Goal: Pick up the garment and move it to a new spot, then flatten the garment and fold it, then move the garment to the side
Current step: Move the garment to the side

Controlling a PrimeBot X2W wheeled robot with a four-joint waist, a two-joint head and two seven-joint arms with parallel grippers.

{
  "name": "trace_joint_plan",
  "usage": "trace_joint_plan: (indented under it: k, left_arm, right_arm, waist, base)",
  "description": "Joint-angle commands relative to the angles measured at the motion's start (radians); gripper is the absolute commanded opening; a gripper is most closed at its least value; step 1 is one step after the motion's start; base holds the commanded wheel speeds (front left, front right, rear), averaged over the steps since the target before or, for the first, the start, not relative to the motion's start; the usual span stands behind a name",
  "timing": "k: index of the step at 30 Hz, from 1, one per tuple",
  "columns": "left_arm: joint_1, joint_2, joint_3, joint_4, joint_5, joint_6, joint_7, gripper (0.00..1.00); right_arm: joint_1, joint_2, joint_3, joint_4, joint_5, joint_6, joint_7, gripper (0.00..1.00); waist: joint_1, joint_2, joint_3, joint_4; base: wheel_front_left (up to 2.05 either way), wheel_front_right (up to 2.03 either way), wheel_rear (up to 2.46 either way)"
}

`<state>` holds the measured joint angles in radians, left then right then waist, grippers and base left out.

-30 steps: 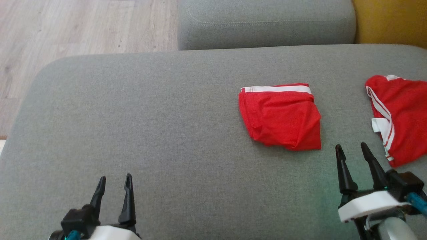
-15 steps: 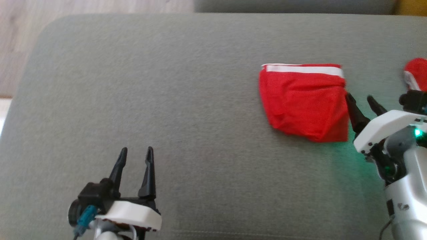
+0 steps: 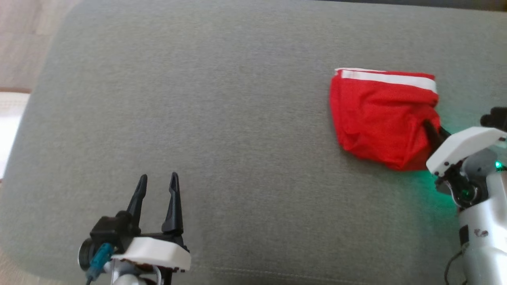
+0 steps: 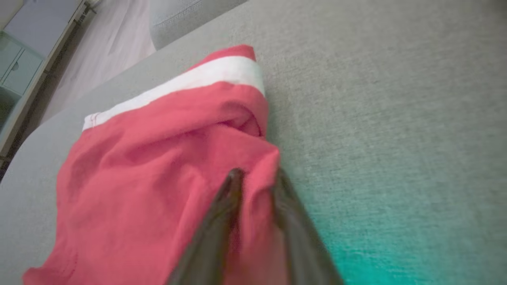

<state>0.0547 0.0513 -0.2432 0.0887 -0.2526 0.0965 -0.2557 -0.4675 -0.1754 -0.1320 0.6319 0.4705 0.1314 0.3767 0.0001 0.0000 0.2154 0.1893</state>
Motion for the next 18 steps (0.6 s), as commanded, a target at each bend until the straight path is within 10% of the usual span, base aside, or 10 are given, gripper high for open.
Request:
trace_joint_plan:
  k: [1,18]
  left_arm:
    - [-0.031,-0.001,0.036,-0.041,-0.004,0.003,-0.006,1.0]
    - [-0.137,-0.001,0.051,-0.024,0.061,-0.052,-0.006,1.0]
  right_arm:
    - [-0.041,-0.009,0.014,-0.042,0.006,-0.001,-0.016,0.0]
    - [-0.207,-0.278,-0.077,-0.126,-0.081,-0.001,0.058,0.0]
  waist:
    - [-0.0001,0.0,0.008,-0.038]
    - [-0.0001,0.0,0.145,-0.211]
  base:
    - [0.0,0.0,0.0]
    - [0.0,0.0,0.0]
